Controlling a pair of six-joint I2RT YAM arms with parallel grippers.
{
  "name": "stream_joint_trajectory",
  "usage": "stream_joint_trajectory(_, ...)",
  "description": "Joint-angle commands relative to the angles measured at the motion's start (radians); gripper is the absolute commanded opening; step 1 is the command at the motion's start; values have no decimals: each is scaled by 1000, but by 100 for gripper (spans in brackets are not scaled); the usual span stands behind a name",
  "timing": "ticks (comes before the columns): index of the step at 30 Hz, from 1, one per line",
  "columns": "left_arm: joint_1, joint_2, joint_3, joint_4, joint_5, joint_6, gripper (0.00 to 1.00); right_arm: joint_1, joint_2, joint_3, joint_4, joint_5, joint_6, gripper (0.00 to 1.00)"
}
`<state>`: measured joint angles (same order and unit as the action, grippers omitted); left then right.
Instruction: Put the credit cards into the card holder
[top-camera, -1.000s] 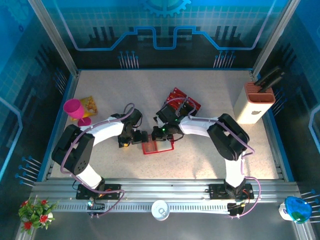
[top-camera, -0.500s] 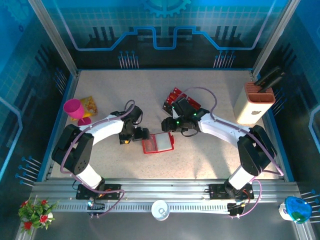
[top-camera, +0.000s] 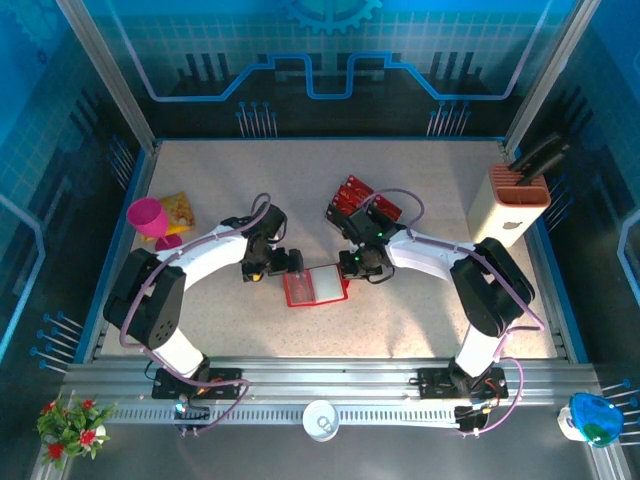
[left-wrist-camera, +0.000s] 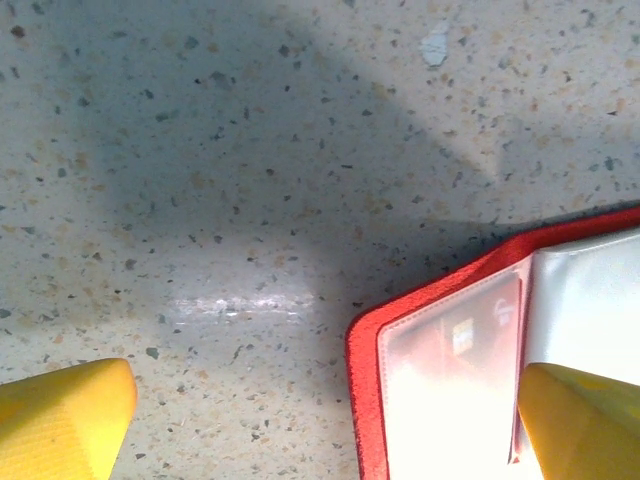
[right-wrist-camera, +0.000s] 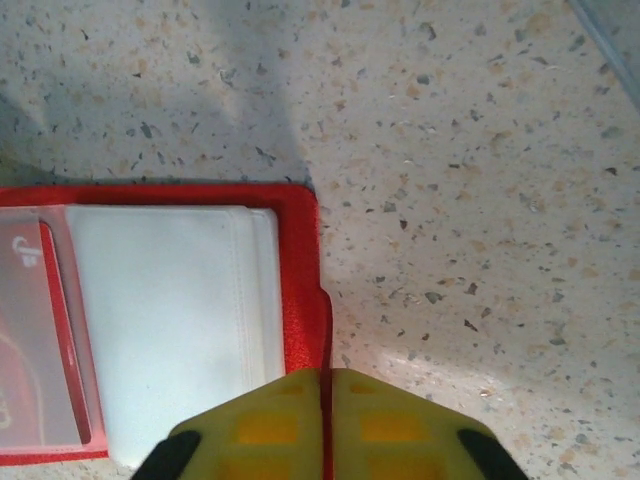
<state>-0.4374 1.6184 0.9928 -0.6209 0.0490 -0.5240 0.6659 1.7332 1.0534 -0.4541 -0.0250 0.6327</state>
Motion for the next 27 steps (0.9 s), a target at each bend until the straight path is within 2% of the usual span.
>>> stream_joint_trajectory(1, 5, -18, 33, -18, 44, 17, 99, -14, -32, -30, -20, 17, 11, 2)
stream_joint_trajectory(7, -6, -15, 57, -13, 81, 16, 99, -17, -95, -89, -21, 16, 49, 1)
stream_joint_trajectory(8, -10, -15, 61, -13, 86, 15, 99, -17, -104, -97, -18, 13, 54, 6)
stream_joint_trajectory(10, -22, -15, 70, -10, 97, 12, 99, -17, -122, -101, -18, 13, 63, 28)
stream_joint_trajectory(11, -29, -17, 75, -7, 101, 9, 99, -18, -136, -102, -22, 16, 69, 34)
stream_joint_trajectory(12, -37, -17, 79, -7, 104, 9, 99, -17, -150, -98, -26, 20, 76, 35)
stream_joint_trajectory(15, -65, -16, 94, -4, 110, 4, 99, -17, -203, -86, -32, 18, 96, 32)
stream_joint_trajectory(19, -102, -9, 105, -6, 109, 2, 99, -8, -216, -67, -1, -28, 136, 19)
stream_joint_trajectory(22, -120, -4, 95, 2, 109, -2, 99, 15, -171, -57, 52, -73, 179, 12)
stream_joint_trajectory(27, -139, 1, 69, 19, 102, -5, 99, 62, -54, -18, 110, -83, 214, 9)
